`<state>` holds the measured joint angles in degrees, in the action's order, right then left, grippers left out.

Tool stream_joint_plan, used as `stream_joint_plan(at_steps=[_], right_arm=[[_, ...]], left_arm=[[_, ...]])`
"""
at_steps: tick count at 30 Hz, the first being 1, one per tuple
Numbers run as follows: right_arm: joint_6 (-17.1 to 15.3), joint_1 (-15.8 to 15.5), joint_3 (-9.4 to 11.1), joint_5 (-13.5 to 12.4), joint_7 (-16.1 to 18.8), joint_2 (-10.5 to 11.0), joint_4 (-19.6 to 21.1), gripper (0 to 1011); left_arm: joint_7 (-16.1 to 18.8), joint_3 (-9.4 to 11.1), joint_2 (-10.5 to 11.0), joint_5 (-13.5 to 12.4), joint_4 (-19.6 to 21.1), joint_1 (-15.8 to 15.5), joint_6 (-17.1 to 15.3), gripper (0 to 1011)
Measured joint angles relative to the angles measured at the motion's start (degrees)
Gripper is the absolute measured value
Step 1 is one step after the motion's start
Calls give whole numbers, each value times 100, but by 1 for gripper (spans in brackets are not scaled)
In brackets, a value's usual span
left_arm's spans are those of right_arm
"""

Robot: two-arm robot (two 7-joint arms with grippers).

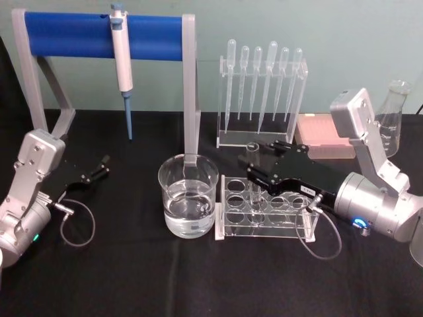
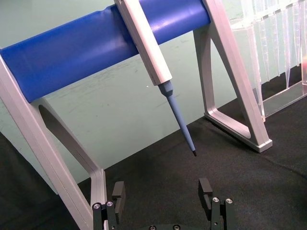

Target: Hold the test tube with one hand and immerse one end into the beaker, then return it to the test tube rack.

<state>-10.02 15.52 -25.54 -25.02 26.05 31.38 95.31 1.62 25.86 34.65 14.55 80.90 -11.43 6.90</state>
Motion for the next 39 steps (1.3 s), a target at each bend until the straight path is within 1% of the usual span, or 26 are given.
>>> stream_joint_plan(at_steps=[2, 3, 4, 5, 7, 9, 10, 11, 12, 13, 14, 16, 17, 18, 20, 21, 23, 25, 26, 28, 30, 31, 33, 35, 36, 39], right_arm=[[-9, -80, 41, -3, -19, 28, 72, 572], [-12, -176, 85, -9, -51, 72, 163, 586], [-12, -176, 85, -9, -51, 72, 163, 629], [-19, -286, 131, -11, -94, 124, 269, 629], [-24, -496, 224, -8, -182, 230, 465, 729], [-22, -675, 311, -14, -241, 312, 615, 767], [-4, -896, 427, -27, -318, 401, 791, 821], [-4, -896, 427, -27, -318, 401, 791, 821], [24, -1101, 540, -40, -389, 474, 938, 862], [42, -1208, 604, -46, -429, 509, 1009, 878], [93, -1437, 749, -50, -529, 576, 1156, 927], [165, -1637, 891, -42, -645, 615, 1256, 953], [279, -1827, 1055, -39, -768, 624, 1308, 995], [337, -1908, 1140, -38, -829, 612, 1306, 1003], [446, -2009, 1284, -39, -946, 558, 1257, 1002], [564, -2063, 1411, -24, -1094, 468, 1156, 1003], [661, -2074, 1513, 33, -1275, 351, 1022, 1003], [755, -2034, 1612, 163, -1593, 145, 794, 1002], [807, -1993, 1649, 289, -1819, 8, 659, 1003], [886, -1937, 1662, 483, -2088, -140, 500, 1002], [976, -1867, 1653, 697, -2338, -291, 322, 1002], [1070, -1772, 1613, 882, -2536, -432, 110, 1003], [1168, -1628, 1514, 1142, -2702, -578, -179, 1003], [1211, -1516, 1424, 1311, -2761, -655, -393, 1003], [1229, -1407, 1331, 1451, -2780, -723, -599, 1002], [1234, -1275, 1211, 1605, -2772, -795, -848, 1003]], left_arm=[[0, 0, 0, -1, 0, 0, 0, 1000], [0, 0, 0, 0, 0, 0, 0, 1000], [0, 0, 0, 0, 0, 0, 0, 1000], [0, 0, 0, 0, 0, 0, 0, 1000], [0, 0, 0, 0, 0, 0, 0, 1000], [0, 0, 0, 0, 0, 0, 0, 1000], [0, 0, 0, -1, 0, 0, 0, 1000], [0, 0, 0, 0, 0, 0, 0, 1000], [0, 0, 0, 0, 0, 0, 0, 1000], [0, 0, 0, 0, 0, 0, 0, 1000], [0, 0, 0, 0, 0, 0, 0, 1000], [0, 0, 0, 0, 0, 0, 0, 1000], [0, 0, 0, -1, 0, 0, 0, 1000], [0, 0, 0, 0, 0, 0, 0, 1000], [0, -1, 0, -1, 0, 0, 0, 1000], [0, 0, 0, 0, 0, 0, 0, 1000], [0, 0, 0, 0, 0, 0, 0, 1000], [0, 0, 0, 0, 0, 0, 0, 1000], [0, 0, 0, -1, 0, 0, 0, 1000], [0, 0, 0, 0, 0, 0, 0, 1000], [0, 0, 0, 0, 0, 0, 0, 1000], [0, 0, 0, 0, 0, 0, 0, 1000], [0, 0, 0, -1, 0, 0, 0, 1000], [0, 0, 0, 0, 0, 0, 0, 1000], [0, 0, 0, 0, 0, 0, 0, 1000], [0, 0, 0, -1, 0, 0, 0, 1000]])
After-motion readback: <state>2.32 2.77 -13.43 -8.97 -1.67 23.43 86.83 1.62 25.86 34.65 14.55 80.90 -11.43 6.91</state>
